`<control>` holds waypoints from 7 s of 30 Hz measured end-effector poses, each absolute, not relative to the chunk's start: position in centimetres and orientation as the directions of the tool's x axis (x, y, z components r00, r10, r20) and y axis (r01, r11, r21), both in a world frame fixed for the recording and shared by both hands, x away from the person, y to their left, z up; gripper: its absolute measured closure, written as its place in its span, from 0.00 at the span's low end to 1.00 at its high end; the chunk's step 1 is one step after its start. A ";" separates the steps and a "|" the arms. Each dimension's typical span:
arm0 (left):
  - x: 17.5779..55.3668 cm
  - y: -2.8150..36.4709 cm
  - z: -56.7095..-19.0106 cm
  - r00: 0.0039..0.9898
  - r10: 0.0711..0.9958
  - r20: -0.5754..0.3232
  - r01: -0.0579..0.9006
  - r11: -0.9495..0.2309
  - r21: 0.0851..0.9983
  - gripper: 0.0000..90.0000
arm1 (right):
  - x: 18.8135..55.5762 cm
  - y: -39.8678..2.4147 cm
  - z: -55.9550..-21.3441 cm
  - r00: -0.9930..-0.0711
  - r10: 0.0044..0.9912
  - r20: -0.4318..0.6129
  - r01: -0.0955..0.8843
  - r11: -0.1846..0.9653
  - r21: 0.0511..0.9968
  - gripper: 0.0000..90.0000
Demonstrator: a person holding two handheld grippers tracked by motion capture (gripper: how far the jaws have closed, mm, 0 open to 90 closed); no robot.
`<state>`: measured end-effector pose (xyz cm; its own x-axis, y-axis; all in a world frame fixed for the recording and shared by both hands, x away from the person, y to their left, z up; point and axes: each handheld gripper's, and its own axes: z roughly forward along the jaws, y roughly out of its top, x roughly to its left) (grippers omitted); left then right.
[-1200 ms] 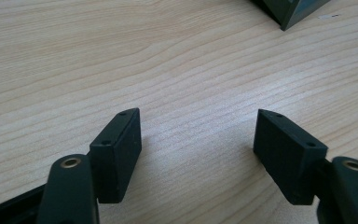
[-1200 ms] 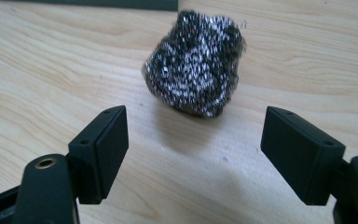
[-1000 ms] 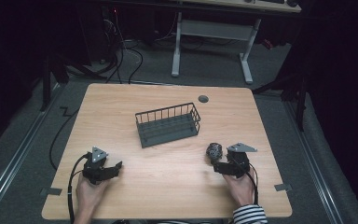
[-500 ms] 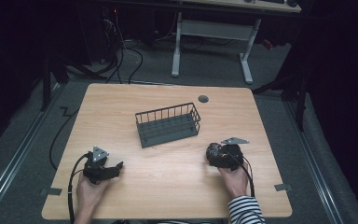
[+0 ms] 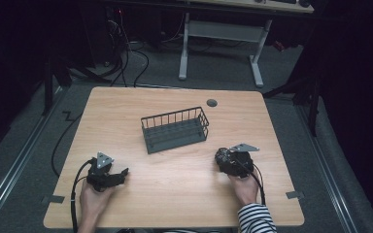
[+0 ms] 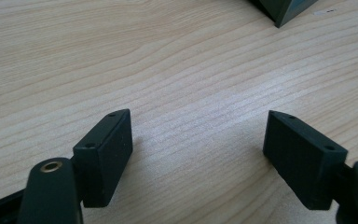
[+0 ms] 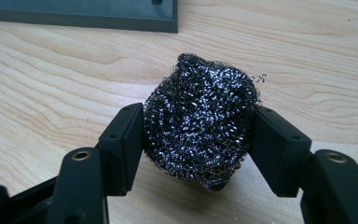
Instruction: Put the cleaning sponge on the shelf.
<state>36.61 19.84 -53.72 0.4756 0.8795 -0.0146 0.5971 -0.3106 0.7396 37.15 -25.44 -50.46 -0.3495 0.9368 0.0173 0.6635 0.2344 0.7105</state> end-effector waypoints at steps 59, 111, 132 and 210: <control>36.6 19.8 -53.7 0.476 0.879 -0.016 0.597 -0.310 0.740 0.27 | 46.8 -17.0 -39.2 -0.550 0.832 0.080 0.577 0.309 0.756 0.45; 36.6 19.8 -53.7 0.478 0.878 -0.017 0.596 -0.310 0.740 0.27 | 47.2 -17.3 -40.9 -0.524 0.843 0.124 0.579 0.246 0.777 0.39; 36.6 19.8 -53.7 0.478 0.878 -0.018 0.596 -0.310 0.741 0.27 | 42.9 -20.7 -39.0 -0.538 0.837 0.106 0.526 0.235 0.817 0.40; 36.6 19.8 -53.7 0.483 0.875 -0.019 0.595 -0.313 0.740 0.27 | 32.7 -30.3 -49.9 -0.341 0.937 0.080 0.580 0.143 0.802 0.46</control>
<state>36.59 19.75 -53.71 0.4834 0.8752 -0.0186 0.5953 -0.3131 0.7400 32.73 -30.29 -49.87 -0.3412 0.9366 0.0797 0.5797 0.1429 0.8022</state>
